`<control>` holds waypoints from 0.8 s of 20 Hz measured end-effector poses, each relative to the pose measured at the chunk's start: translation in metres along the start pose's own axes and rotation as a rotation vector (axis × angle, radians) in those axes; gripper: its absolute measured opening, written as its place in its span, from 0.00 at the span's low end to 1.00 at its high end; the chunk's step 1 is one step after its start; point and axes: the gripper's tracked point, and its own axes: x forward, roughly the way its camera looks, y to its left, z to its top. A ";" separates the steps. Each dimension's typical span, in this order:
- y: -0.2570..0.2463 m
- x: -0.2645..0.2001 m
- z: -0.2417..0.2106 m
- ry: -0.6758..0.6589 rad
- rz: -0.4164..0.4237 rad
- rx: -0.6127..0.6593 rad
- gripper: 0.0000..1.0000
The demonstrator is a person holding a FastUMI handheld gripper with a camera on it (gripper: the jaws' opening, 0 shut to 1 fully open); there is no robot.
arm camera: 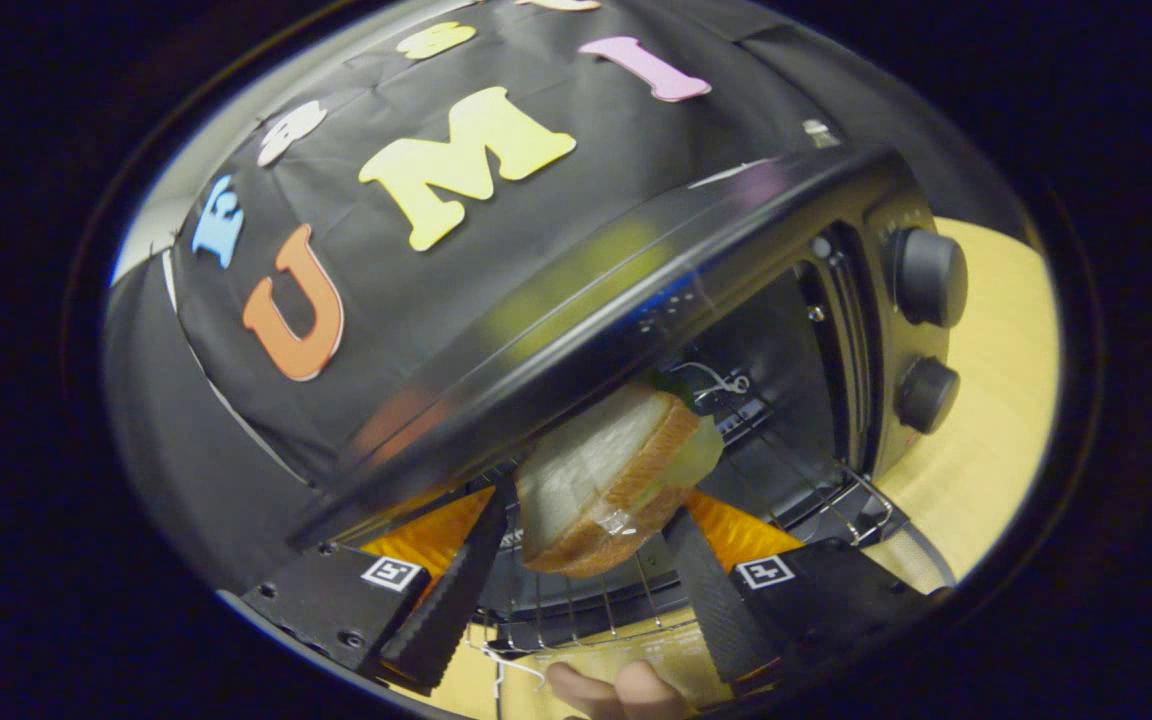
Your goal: Open the toaster oven, put the food inside, and close the toaster oven door.
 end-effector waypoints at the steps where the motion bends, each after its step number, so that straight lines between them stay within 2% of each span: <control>1: -0.001 0.001 -0.003 0.009 -0.015 -0.063 0.99; 4: -0.004 0.003 -0.008 0.034 -0.069 -0.270 0.99; 9: -0.012 0.002 -0.024 0.152 -0.159 -0.429 1.00; 12: -0.018 -0.007 -0.032 0.228 -0.223 -0.463 0.99; 16: -0.020 -0.029 -0.039 0.310 -0.246 -0.458 0.99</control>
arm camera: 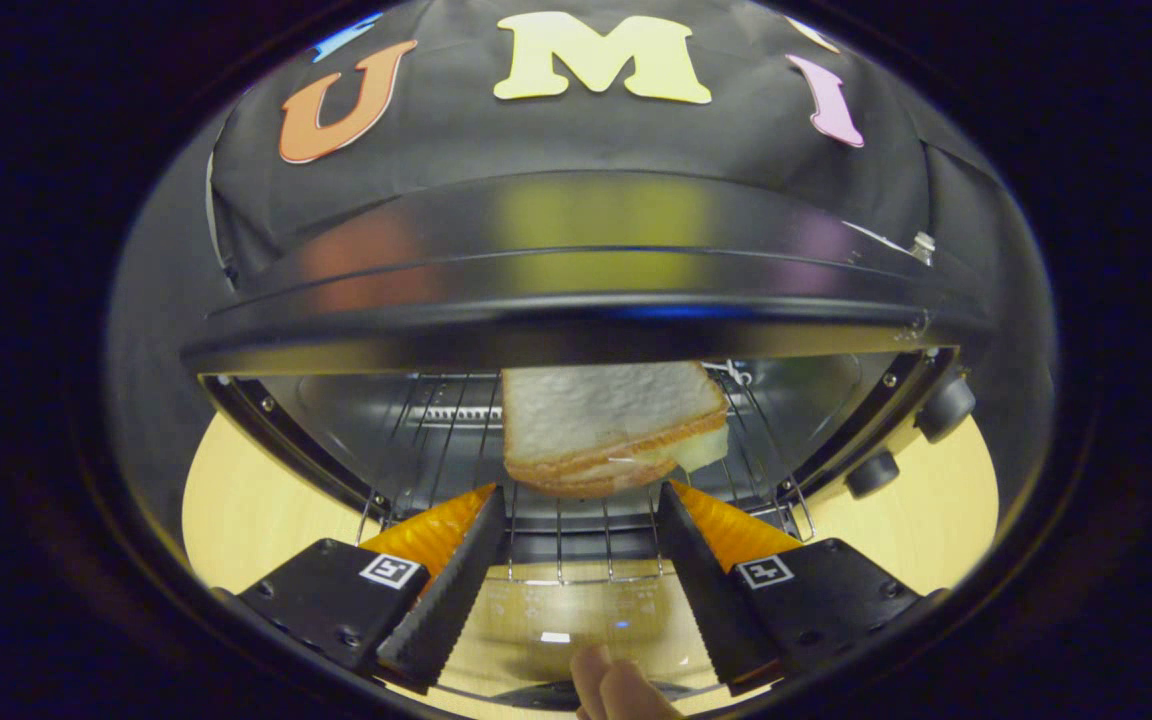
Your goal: Open the toaster oven, put the food inside, and close the toaster oven door.
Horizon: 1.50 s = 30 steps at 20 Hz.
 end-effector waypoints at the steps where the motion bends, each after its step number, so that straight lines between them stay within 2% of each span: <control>1: 0.001 -0.005 -0.005 0.020 0.005 0.015 1.00; 9: -0.006 -0.072 -0.043 0.076 0.019 0.045 0.99; 14: 0.001 -0.108 -0.078 0.043 0.048 0.036 0.99; 16: 0.003 -0.111 -0.094 0.045 0.048 0.066 0.99; 22: -0.005 -0.112 -0.128 0.015 -0.025 -0.018 0.99; 30: 0.000 -0.084 -0.136 0.001 -0.005 0.058 0.99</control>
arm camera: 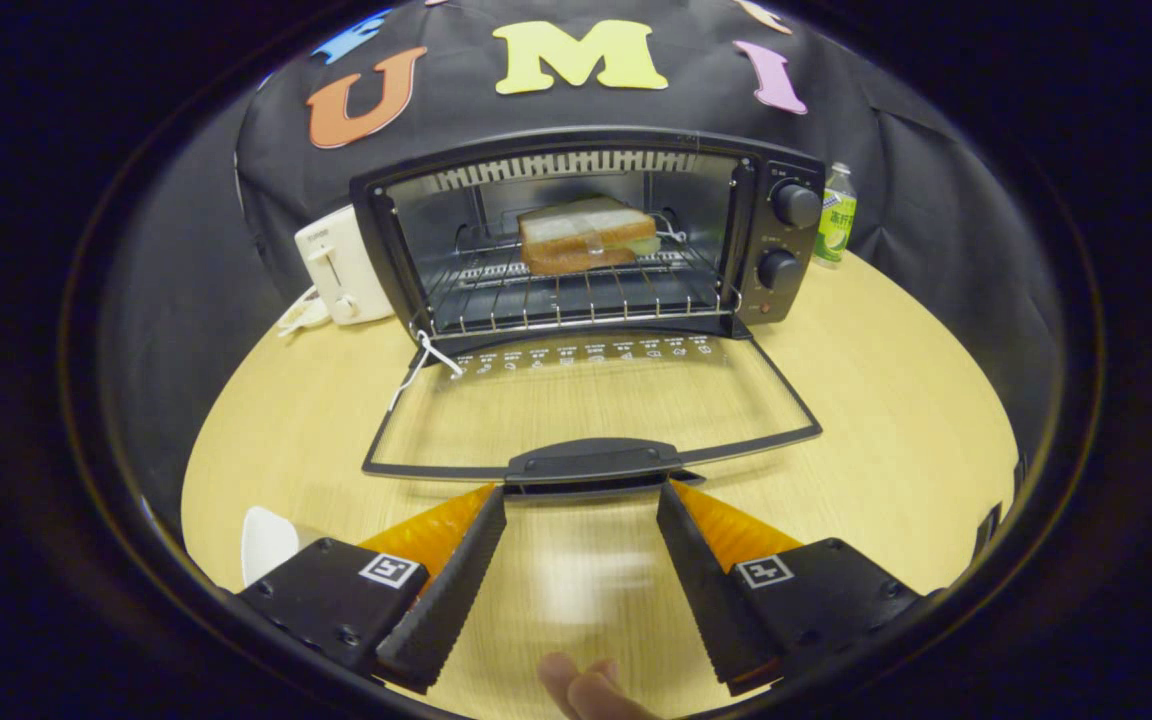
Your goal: Open the toaster oven, put the food inside, and close the toaster oven door.
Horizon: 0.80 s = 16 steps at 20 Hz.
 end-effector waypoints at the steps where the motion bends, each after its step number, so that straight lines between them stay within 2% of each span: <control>1: -0.001 0.002 0.000 -0.006 -0.005 0.010 0.99; 8: 0.002 -0.006 0.010 -0.095 -0.017 0.008 0.99; 16: 0.005 -0.016 0.025 -0.226 0.015 0.084 0.99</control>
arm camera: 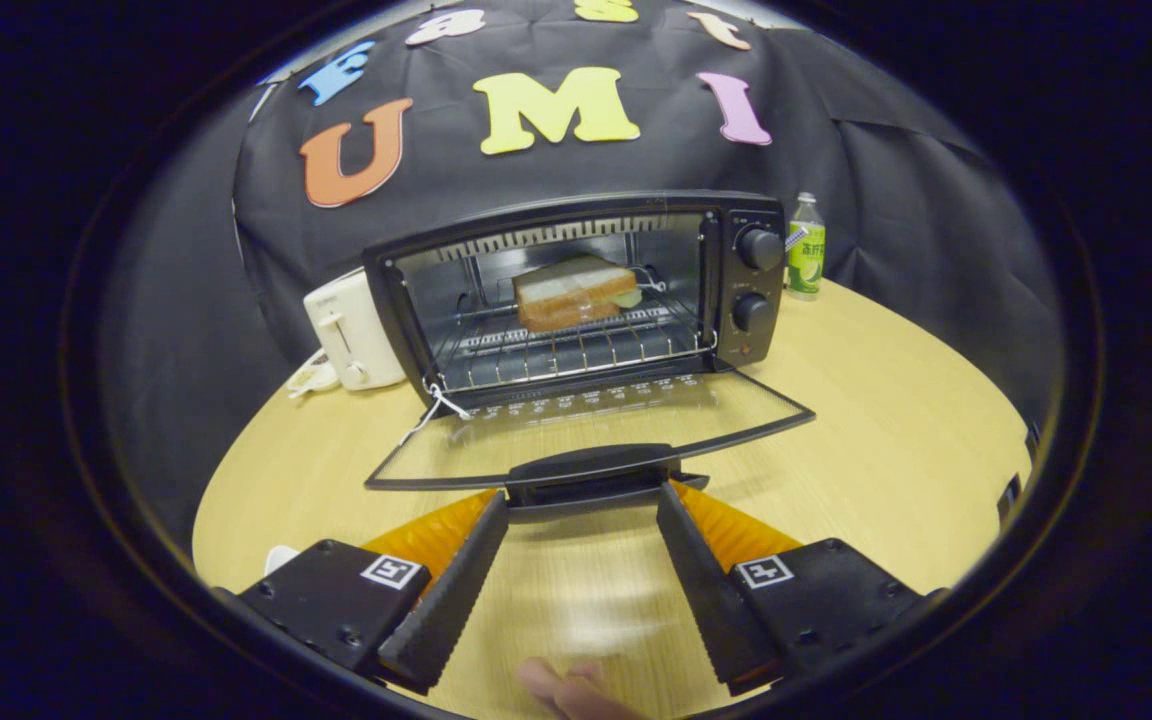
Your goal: Open the toaster oven, put the food inside, and close the toaster oven door.
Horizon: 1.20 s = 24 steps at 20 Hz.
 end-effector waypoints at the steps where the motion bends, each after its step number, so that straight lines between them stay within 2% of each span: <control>1: 0.001 0.000 0.002 -0.007 0.001 -0.003 0.98; 12: 0.011 -0.009 0.057 -0.224 0.033 -0.100 0.98; 17: 0.018 -0.008 0.089 -0.315 0.017 -0.193 0.99; 24: 0.027 0.003 0.127 -0.354 0.010 -0.221 0.98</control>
